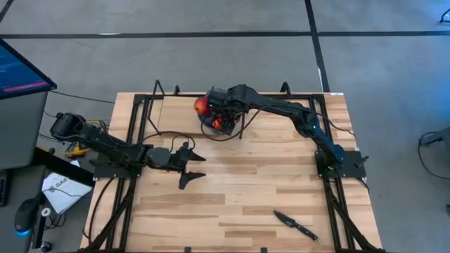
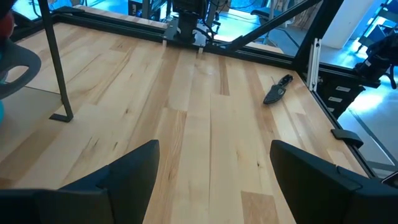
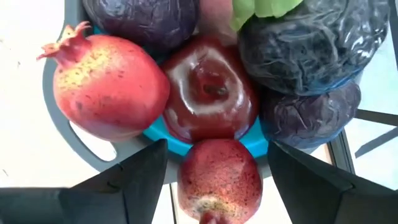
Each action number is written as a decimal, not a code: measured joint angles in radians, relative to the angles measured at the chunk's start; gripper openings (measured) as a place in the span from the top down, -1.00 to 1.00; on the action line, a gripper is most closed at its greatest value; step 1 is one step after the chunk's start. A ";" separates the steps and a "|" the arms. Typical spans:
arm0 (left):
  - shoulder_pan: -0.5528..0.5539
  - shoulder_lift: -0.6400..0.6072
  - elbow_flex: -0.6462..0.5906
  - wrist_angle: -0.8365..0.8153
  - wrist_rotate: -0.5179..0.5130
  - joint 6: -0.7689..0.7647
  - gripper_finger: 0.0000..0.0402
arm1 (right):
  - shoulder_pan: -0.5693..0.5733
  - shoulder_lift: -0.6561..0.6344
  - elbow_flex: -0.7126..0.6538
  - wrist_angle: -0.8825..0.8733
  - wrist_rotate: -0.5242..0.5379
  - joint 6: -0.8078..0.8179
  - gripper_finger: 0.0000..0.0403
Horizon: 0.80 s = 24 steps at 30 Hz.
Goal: Pick & Place Fruit
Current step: Put the black knife on the shelf
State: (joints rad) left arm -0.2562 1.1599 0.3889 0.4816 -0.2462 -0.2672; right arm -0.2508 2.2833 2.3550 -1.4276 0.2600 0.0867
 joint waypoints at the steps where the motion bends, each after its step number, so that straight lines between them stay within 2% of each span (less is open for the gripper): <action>1: 0.000 0.000 0.000 0.001 0.000 0.000 -0.49 | 0.000 -0.005 0.000 0.001 0.001 0.000 -0.34; 7: 0.000 0.000 0.000 0.008 0.000 0.000 -0.49 | 0.005 -0.036 -0.002 0.027 0.015 0.000 -0.35; 13: 0.000 0.000 0.000 0.017 0.000 -0.001 -0.49 | 0.070 -0.159 -0.002 0.036 0.139 -0.035 -0.35; 20: 0.000 0.000 0.001 0.023 0.000 0.008 -0.49 | 0.256 -0.311 -0.012 0.005 0.180 -0.033 -0.35; 24: 0.000 0.000 0.001 0.046 0.000 0.048 -0.49 | 0.396 -0.388 -0.127 -0.001 0.188 0.023 -0.35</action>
State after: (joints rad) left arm -0.2562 1.1599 0.3897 0.5279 -0.2462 -0.2197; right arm 0.1452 1.8950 2.2282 -1.4283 0.4477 0.1099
